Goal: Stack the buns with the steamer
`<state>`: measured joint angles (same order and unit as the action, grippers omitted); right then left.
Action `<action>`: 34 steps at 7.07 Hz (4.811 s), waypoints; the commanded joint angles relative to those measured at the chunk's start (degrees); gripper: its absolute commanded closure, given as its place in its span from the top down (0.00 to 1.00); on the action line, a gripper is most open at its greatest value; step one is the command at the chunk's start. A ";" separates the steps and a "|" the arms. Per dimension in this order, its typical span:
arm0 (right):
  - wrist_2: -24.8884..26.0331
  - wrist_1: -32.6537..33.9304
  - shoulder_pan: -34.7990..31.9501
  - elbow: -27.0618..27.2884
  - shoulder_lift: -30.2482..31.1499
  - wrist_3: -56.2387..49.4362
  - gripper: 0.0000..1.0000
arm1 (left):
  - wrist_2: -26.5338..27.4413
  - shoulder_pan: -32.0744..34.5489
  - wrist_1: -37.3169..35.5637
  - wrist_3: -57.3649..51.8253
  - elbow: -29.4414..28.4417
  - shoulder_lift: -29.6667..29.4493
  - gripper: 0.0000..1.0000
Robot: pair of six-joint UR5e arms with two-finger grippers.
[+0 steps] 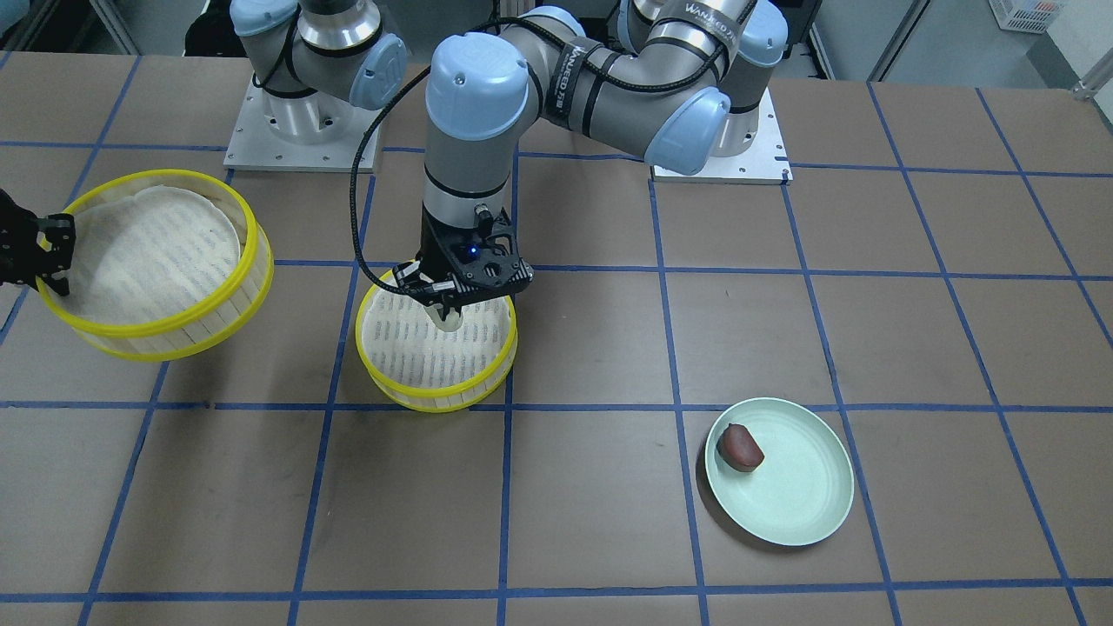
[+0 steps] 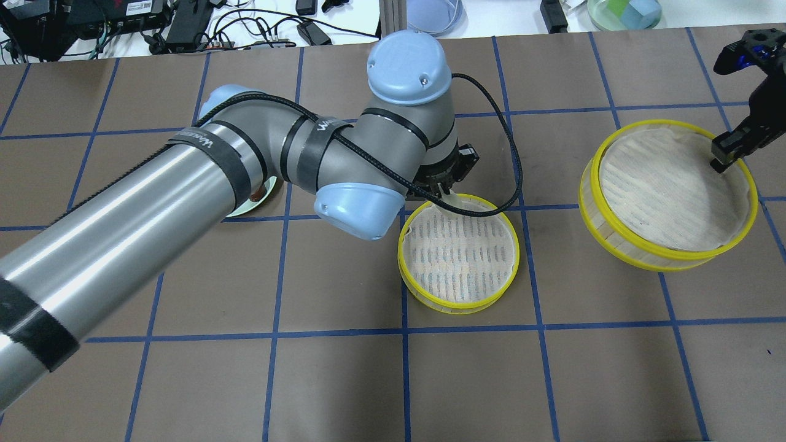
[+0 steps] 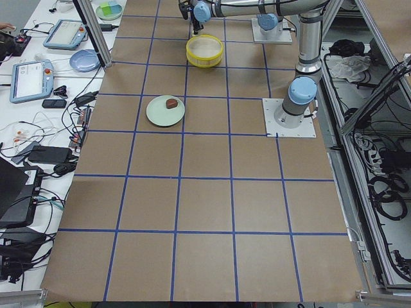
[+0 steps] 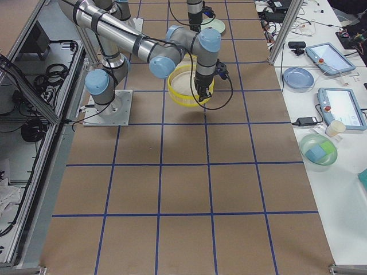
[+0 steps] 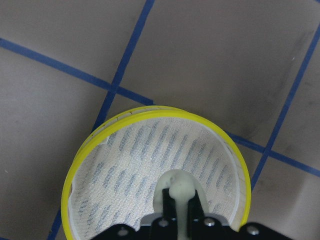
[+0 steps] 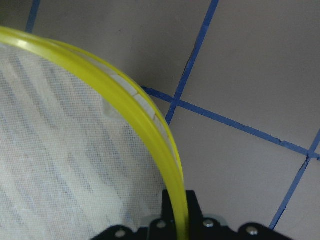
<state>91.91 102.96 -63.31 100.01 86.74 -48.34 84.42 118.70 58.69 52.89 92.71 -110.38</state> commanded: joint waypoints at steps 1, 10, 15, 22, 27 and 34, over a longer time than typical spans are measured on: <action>-0.33 -0.12 -0.24 0.01 0.01 0.26 0.00 | -0.13 0.92 -0.51 -0.23 3.77 -2.64 0.00; -0.68 -0.39 -7.70 3.17 -1.49 6.32 0.00 | 1.18 -0.82 -5.53 -4.00 5.29 -1.00 1.00; -1.21 -0.30 -14.79 3.17 -2.01 20.25 0.00 | 1.27 -15.19 -2.63 -28.17 5.99 3.14 1.00; -1.21 12.27 -30.28 9.94 -5.09 40.23 0.00 | 3.04 -39.95 -2.06 -54.91 9.07 -2.45 0.99; -0.77 12.88 -31.17 10.29 -7.02 40.25 0.00 | -4.35 -39.86 -2.44 -50.07 5.55 -5.81 0.99; 0.11 12.27 -31.17 10.29 -7.29 40.25 0.65 | -4.18 -39.86 -2.62 -49.90 5.56 -8.89 0.19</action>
<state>91.99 115.41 -94.48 110.37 79.49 -8.12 80.19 78.81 56.15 3.14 98.32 -118.93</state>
